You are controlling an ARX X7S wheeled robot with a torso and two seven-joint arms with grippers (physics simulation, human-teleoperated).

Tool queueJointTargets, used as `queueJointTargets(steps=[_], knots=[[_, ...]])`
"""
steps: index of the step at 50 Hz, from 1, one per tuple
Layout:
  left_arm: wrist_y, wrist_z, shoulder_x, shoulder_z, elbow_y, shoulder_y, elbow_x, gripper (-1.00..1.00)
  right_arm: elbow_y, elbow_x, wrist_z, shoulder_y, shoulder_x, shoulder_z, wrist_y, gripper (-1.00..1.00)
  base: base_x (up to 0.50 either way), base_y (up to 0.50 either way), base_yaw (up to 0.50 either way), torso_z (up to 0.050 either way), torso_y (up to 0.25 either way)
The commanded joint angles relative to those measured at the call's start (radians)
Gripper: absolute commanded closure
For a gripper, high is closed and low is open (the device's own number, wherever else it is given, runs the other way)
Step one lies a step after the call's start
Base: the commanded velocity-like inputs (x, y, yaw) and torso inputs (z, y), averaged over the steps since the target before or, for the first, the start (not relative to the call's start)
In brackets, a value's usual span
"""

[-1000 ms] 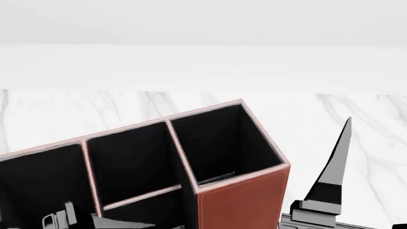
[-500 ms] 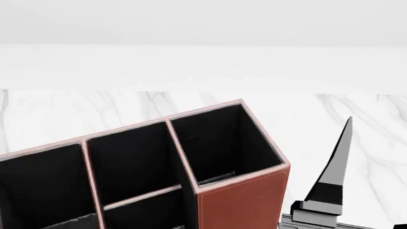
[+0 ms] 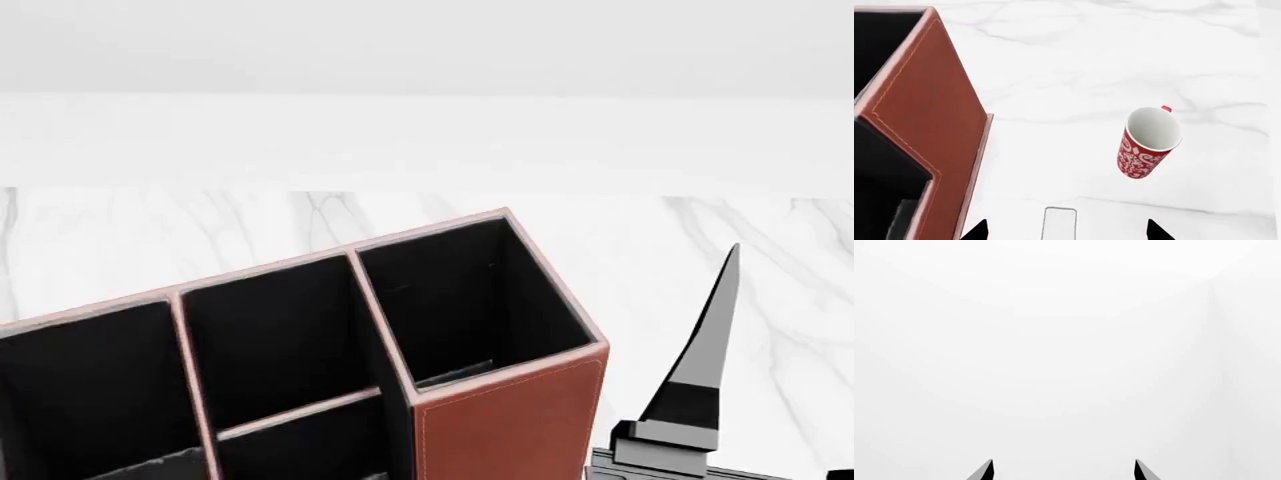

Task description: Pick up the book and place it in the front compartment of the caddy.

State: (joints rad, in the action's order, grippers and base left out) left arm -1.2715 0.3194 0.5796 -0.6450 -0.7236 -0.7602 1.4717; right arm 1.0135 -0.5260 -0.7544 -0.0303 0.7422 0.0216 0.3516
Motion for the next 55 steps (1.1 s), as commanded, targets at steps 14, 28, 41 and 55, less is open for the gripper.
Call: queueJointTargets(steps=[14, 28, 41, 55], knots=[[-0.049, -0.106, 0.003, -0.128, 0.074, -0.025, -0.158, -1.0, -0.002, -0.008, -0.02, -0.003, 0.023, 0.019, -0.013, -1.0, 0.0, 0.0, 0.0, 0.0, 0.0], [-0.006, -0.234, 0.01, -0.323, 0.08, -0.044, -0.402, -1.0, -0.001, -0.019, -0.033, -0.009, 0.04, 0.026, -0.015, -1.0, 0.0, 0.0, 0.0, 0.0, 0.0], [0.033, -0.278, 0.018, -0.416, 0.098, -0.057, -0.506, -1.0, -0.009, -0.015, -0.038, -0.014, 0.044, 0.046, -0.025, -1.0, 0.0, 0.0, 0.0, 0.0, 0.0], [0.069, -0.298, 0.009, -0.442, 0.132, -0.056, -0.538, -1.0, -0.006, -0.027, -0.053, -0.01, 0.06, 0.042, -0.033, -1.0, 0.0, 0.0, 0.0, 0.0, 0.0]])
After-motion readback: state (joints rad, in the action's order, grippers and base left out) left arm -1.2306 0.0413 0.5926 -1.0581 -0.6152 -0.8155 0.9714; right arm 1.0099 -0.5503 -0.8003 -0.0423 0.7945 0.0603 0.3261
